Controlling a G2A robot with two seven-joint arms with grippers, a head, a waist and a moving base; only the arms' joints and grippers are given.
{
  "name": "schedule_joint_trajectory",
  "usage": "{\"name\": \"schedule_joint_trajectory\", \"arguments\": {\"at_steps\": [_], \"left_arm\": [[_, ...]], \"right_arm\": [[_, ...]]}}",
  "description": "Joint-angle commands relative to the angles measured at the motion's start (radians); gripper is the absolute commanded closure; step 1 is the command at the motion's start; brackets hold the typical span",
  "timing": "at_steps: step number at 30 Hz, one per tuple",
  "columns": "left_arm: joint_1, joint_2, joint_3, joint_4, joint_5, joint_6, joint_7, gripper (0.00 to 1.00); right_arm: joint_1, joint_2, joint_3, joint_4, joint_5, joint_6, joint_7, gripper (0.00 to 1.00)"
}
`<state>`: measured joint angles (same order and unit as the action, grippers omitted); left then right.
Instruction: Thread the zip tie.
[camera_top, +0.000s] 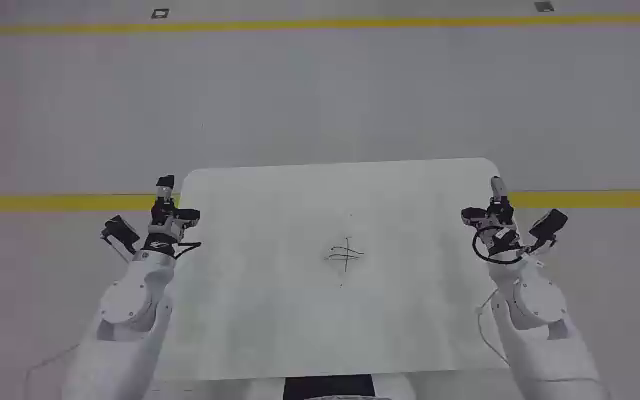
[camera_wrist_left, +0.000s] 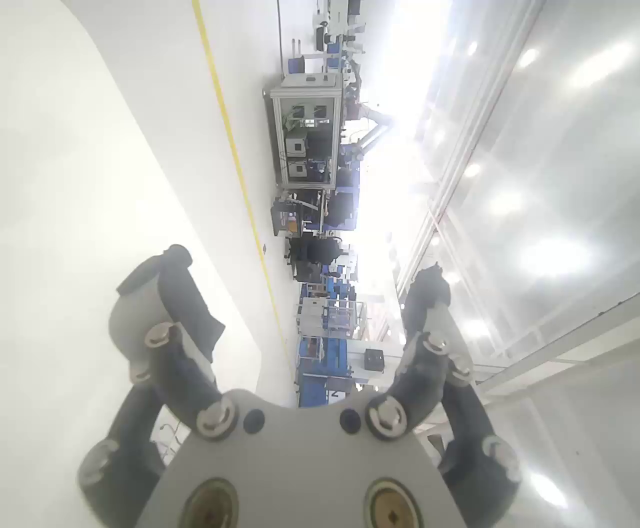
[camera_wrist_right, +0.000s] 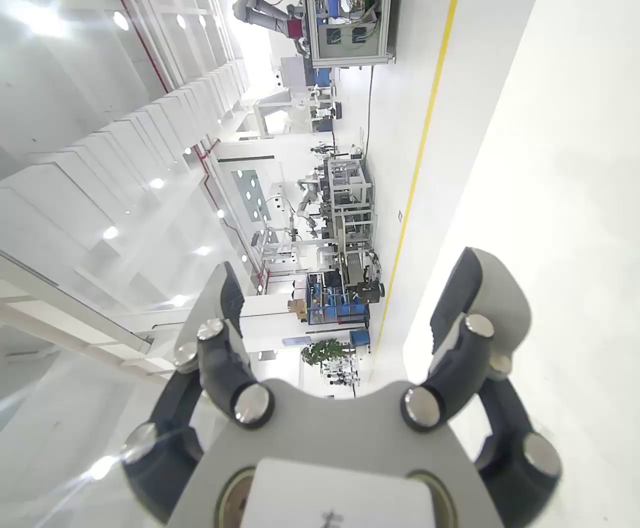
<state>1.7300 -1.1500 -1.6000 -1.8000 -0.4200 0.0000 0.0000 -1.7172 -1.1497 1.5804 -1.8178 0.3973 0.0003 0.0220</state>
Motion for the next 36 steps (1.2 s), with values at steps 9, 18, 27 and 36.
{"name": "schedule_joint_trajectory", "arguments": {"at_steps": [9,18,27,36], "left_arm": [[0.0,0.0,0.0,0.0,0.0,0.0,0.0,0.0],[0.0,0.0,0.0,0.0,0.0,0.0,0.0,0.0],[0.0,0.0,0.0,0.0,0.0,0.0,0.0,0.0],[0.0,0.0,0.0,0.0,0.0,0.0,0.0,0.0]], "right_arm": [[0.106,0.003,-0.186,-0.006,-0.375,0.08,0.185,0.0],[0.106,0.003,-0.186,-0.006,-0.375,0.08,0.185,0.0],[0.263,0.01,-0.244,0.004,-0.528,0.108,0.377,0.0],[0.412,0.002,-0.389,0.065,-0.691,0.185,0.566,0.0]]}}
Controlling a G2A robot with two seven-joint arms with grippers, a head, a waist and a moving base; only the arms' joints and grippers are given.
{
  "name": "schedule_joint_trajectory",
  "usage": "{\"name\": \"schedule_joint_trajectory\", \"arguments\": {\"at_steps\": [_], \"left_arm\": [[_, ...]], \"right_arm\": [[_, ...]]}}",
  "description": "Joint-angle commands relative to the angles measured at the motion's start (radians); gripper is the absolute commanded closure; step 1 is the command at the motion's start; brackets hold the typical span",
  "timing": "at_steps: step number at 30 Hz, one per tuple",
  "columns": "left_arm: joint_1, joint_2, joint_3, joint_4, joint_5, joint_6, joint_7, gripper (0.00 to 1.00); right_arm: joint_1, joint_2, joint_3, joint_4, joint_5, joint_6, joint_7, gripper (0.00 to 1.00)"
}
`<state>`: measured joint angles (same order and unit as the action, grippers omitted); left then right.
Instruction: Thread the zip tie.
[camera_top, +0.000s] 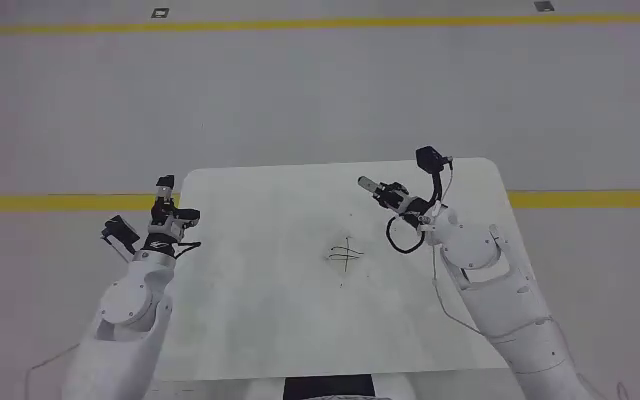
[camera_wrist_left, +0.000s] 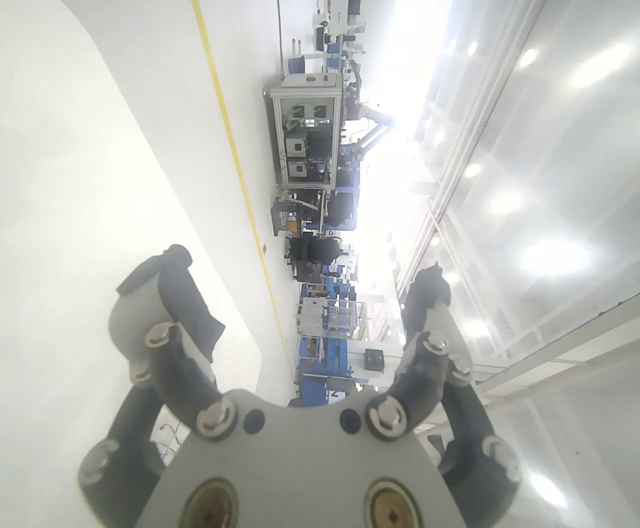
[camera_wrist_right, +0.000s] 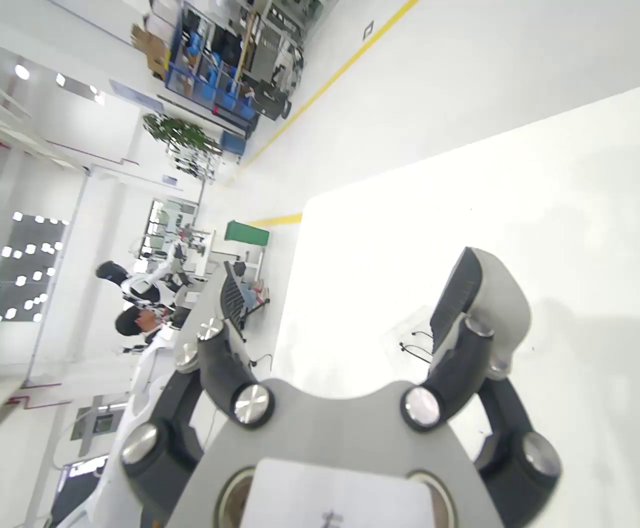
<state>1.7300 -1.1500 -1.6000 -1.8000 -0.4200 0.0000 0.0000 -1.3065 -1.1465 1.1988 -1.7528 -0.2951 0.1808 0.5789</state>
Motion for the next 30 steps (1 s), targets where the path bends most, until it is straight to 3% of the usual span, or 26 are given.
{"name": "schedule_joint_trajectory", "arguments": {"at_steps": [1,12,15,20,25,30], "left_arm": [[0.0,0.0,0.0,0.0,0.0,0.0,0.0,0.0],[0.0,0.0,0.0,0.0,0.0,0.0,0.0,0.0],[0.0,0.0,0.0,0.0,0.0,0.0,0.0,0.0],[0.0,0.0,0.0,0.0,0.0,0.0,0.0,0.0],[0.0,0.0,0.0,0.0,0.0,0.0,0.0,0.0],[0.0,0.0,0.0,0.0,0.0,0.0,0.0,0.0]], "right_arm": [[0.001,-0.001,-0.007,0.0,0.002,0.004,0.009,0.0],[0.001,-0.001,-0.007,0.0,0.002,0.004,0.009,0.0],[0.058,0.009,-0.046,-0.008,-0.199,0.003,0.117,0.0],[0.15,0.01,-0.116,0.013,-0.343,0.018,0.291,0.0],[0.198,0.001,-0.193,0.05,-0.415,0.016,0.374,0.0],[0.206,-0.004,-0.206,0.056,-0.416,0.021,0.369,0.0]]}}
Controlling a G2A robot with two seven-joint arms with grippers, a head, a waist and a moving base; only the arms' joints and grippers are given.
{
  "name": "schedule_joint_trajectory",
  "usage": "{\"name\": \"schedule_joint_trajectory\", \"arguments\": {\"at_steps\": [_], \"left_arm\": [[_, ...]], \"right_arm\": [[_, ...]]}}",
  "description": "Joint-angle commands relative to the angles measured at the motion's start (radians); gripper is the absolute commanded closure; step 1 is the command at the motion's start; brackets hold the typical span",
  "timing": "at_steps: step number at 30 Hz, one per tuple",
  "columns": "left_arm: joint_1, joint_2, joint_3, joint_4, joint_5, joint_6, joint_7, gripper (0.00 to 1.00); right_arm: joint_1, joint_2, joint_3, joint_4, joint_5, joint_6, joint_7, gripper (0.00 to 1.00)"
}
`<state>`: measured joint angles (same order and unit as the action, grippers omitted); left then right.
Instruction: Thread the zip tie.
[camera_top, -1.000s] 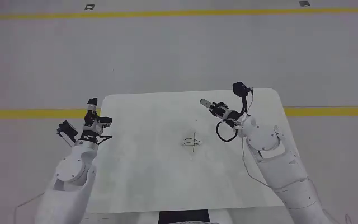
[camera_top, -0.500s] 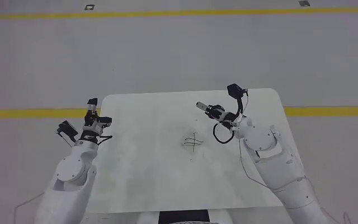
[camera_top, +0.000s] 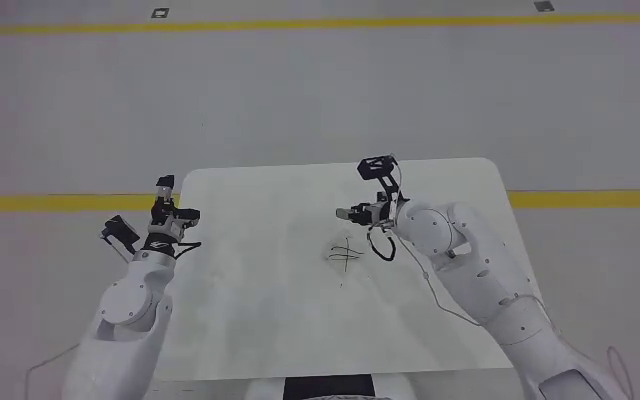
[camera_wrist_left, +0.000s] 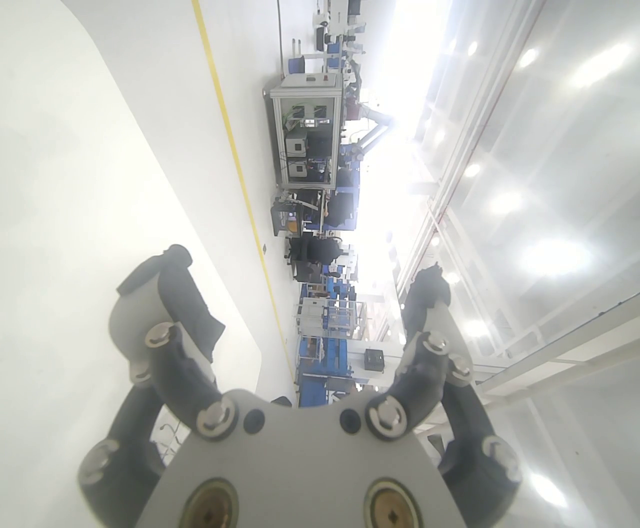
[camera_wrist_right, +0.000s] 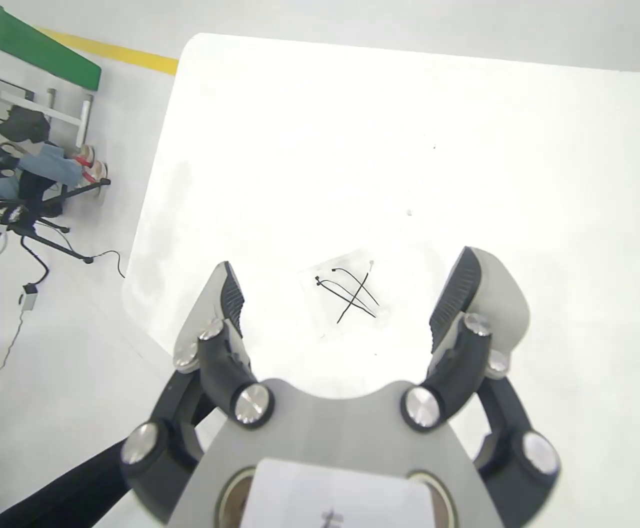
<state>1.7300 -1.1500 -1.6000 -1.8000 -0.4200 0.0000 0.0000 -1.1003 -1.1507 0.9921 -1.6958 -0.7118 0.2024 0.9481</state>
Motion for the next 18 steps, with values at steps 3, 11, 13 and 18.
{"name": "schedule_joint_trajectory", "arguments": {"at_steps": [3,11,13,18], "left_arm": [[0.0,0.0,0.0,0.0,0.0,0.0,0.0,0.0],[0.0,0.0,0.0,0.0,0.0,0.0,0.0,0.0],[0.0,0.0,0.0,0.0,0.0,0.0,0.0,0.0],[0.0,0.0,0.0,0.0,0.0,0.0,0.0,0.0]], "right_arm": [[-0.001,0.0,0.001,-0.001,0.001,0.0,0.0,0.0],[0.036,-0.001,-0.056,0.009,-0.129,-0.047,0.058,0.0],[0.059,-0.005,-0.084,0.022,-0.17,-0.044,0.108,0.0],[0.099,-0.024,-0.159,0.068,-0.213,-0.026,0.204,0.0]]}}
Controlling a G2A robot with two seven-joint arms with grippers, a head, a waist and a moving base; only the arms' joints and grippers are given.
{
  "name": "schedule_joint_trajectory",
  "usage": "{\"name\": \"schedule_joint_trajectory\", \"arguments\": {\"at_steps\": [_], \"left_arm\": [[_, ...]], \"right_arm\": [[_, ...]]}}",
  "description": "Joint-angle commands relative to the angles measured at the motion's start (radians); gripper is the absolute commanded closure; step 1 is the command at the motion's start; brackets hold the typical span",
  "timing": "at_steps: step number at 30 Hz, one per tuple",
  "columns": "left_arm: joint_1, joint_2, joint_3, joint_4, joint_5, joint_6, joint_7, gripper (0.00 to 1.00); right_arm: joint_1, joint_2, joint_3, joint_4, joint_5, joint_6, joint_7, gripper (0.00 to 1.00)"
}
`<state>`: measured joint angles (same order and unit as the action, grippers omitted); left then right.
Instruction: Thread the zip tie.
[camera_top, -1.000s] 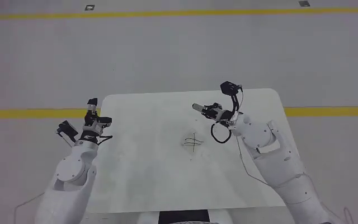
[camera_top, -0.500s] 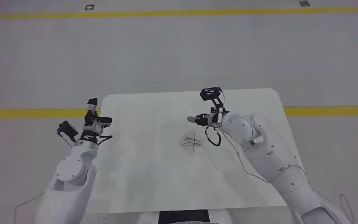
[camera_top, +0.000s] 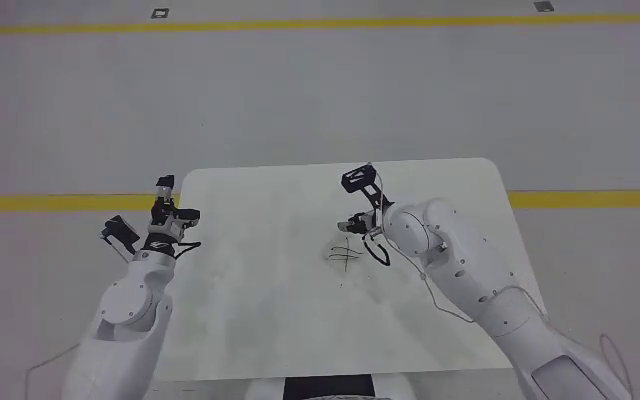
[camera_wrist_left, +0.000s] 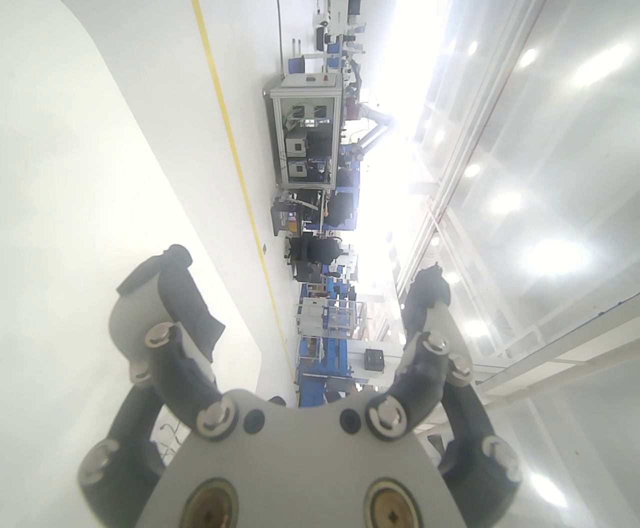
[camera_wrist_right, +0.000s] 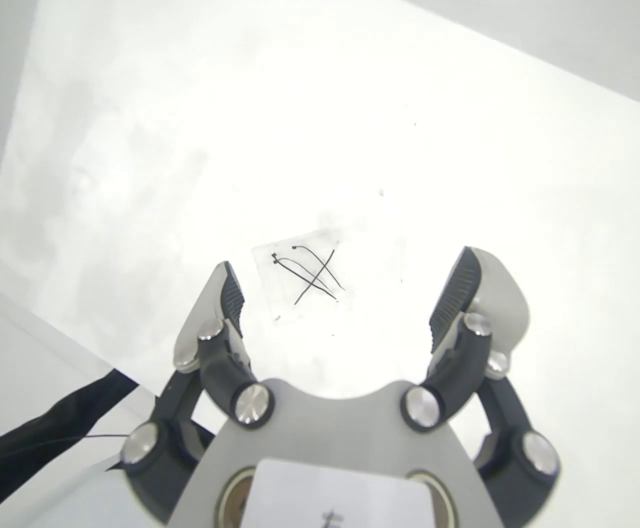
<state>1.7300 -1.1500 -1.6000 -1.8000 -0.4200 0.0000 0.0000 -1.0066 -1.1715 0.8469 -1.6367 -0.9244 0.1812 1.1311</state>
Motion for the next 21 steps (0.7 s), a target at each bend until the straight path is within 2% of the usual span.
{"name": "schedule_joint_trajectory", "arguments": {"at_steps": [1,9,12,15,21], "left_arm": [[0.0,0.0,0.0,0.0,0.0,0.0,0.0,0.0],[0.0,0.0,0.0,0.0,0.0,0.0,0.0,0.0],[0.0,0.0,0.0,0.0,0.0,0.0,0.0,0.0],[0.0,0.0,0.0,0.0,0.0,0.0,0.0,0.0],[0.0,0.0,0.0,0.0,0.0,0.0,0.0,0.0]], "right_arm": [[0.007,-0.004,-0.017,0.013,0.0,-0.005,0.027,0.0],[0.007,-0.004,-0.017,0.013,0.0,-0.005,0.027,0.0],[0.012,-0.01,-0.04,0.009,0.015,-0.049,0.038,0.0],[0.058,-0.028,-0.076,0.037,0.077,-0.055,0.127,0.0],[0.152,-0.079,-0.157,0.127,0.222,-0.014,0.247,0.0]]}}
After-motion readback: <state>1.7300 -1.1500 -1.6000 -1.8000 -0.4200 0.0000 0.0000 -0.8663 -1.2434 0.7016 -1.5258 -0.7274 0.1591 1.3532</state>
